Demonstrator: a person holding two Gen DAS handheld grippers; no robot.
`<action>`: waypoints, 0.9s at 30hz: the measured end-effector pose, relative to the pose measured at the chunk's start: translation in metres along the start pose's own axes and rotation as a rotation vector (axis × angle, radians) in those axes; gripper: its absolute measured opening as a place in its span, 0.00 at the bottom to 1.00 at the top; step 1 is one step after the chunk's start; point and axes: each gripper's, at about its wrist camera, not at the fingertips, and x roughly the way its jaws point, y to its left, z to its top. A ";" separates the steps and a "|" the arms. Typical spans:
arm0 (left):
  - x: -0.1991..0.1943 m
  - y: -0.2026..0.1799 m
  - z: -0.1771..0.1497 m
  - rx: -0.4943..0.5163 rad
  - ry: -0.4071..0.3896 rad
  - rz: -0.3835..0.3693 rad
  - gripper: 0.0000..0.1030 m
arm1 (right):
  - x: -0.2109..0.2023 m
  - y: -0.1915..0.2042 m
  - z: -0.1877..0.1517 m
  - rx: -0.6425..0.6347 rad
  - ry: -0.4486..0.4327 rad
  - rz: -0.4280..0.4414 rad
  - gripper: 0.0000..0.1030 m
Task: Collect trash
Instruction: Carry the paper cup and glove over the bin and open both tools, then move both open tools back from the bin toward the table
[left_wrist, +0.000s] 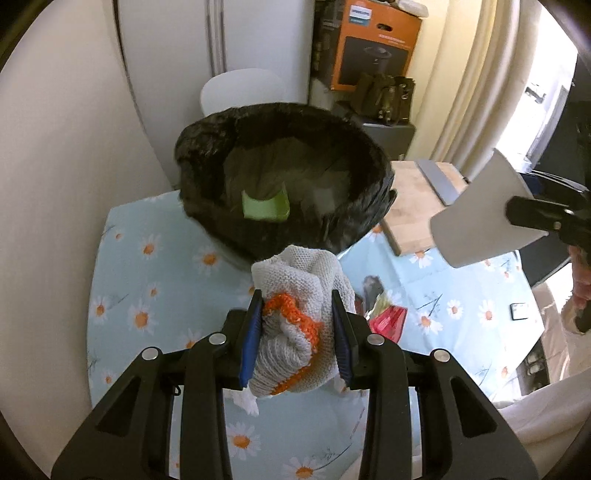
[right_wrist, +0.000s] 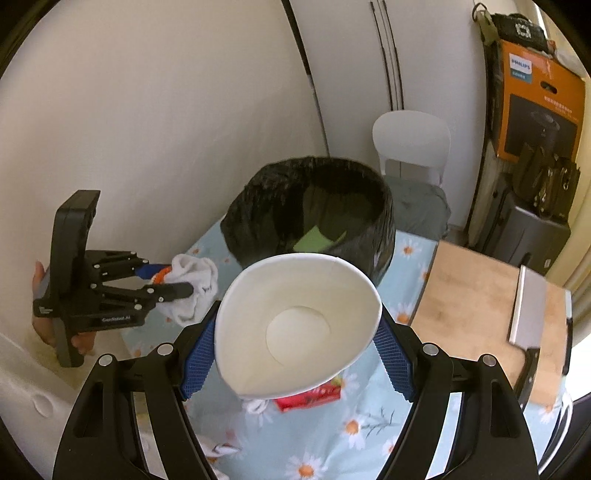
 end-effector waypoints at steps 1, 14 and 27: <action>0.001 0.002 0.006 -0.002 -0.011 -0.007 0.34 | 0.002 -0.001 0.005 0.000 -0.007 -0.006 0.71; 0.020 0.033 0.084 -0.003 -0.072 -0.053 0.34 | 0.025 -0.011 0.068 -0.010 -0.074 -0.044 0.71; 0.023 0.069 0.103 -0.061 -0.231 -0.011 0.94 | 0.055 -0.018 0.094 -0.028 -0.169 -0.153 0.89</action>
